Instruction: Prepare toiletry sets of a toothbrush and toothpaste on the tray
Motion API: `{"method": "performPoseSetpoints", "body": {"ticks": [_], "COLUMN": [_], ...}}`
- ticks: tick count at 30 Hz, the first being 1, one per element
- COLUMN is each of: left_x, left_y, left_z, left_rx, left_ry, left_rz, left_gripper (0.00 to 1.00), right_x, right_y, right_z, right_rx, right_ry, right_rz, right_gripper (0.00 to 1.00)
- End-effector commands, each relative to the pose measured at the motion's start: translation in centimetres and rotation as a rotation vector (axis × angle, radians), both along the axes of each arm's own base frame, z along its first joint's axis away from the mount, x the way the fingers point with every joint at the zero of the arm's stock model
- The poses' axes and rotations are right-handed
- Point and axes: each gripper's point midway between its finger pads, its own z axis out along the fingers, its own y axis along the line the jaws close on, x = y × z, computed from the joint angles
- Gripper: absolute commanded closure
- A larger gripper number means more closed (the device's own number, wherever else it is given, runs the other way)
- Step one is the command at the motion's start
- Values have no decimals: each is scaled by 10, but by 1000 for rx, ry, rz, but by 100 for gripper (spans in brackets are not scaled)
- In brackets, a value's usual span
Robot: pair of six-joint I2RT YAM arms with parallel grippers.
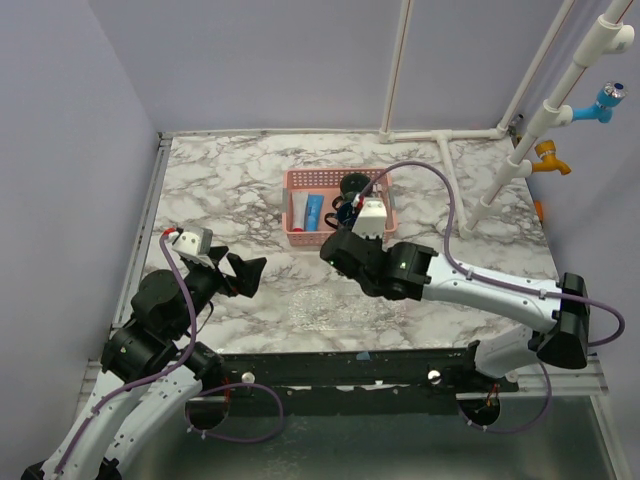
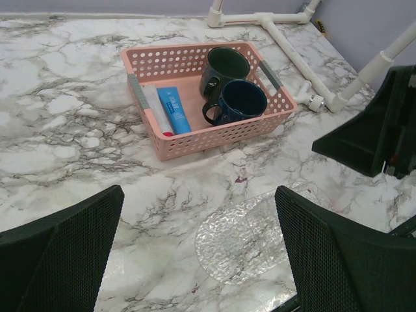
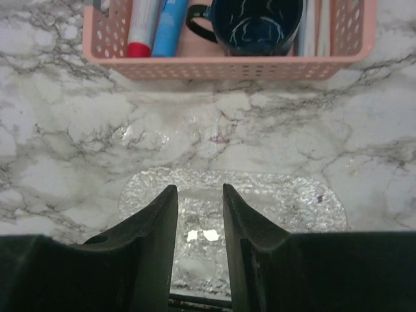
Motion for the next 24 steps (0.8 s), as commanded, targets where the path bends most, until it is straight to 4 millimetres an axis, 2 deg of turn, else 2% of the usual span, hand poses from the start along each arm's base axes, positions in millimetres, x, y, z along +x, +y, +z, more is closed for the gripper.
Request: {"method": "performPoseSetpoints", "body": {"ticks": [1,7,13,17,24], "left_x": [0,-1,-2,-2,-3], "left_y": [1,0,0,0,0], "left_z": [-2,-2,-1,0,0], "left_rx": [8,6,5,2,2], "left_ry": [9,9,8,4,4], "left_rz": [4,-6,-7,-7,-11], "left_gripper": [1,1,1,1,1], "right_x": [37,88,125,138,154], "right_y": [5,0,-5,2,11], "right_z": [18,11,-5,-24,-47], "right_rx": [-28,-22,-19,-23,-17], "right_ry": [-46,-6,29,69,113], "right_rz": [50,44,14,6,-2], "right_gripper": [63,63,63,62,62]}}
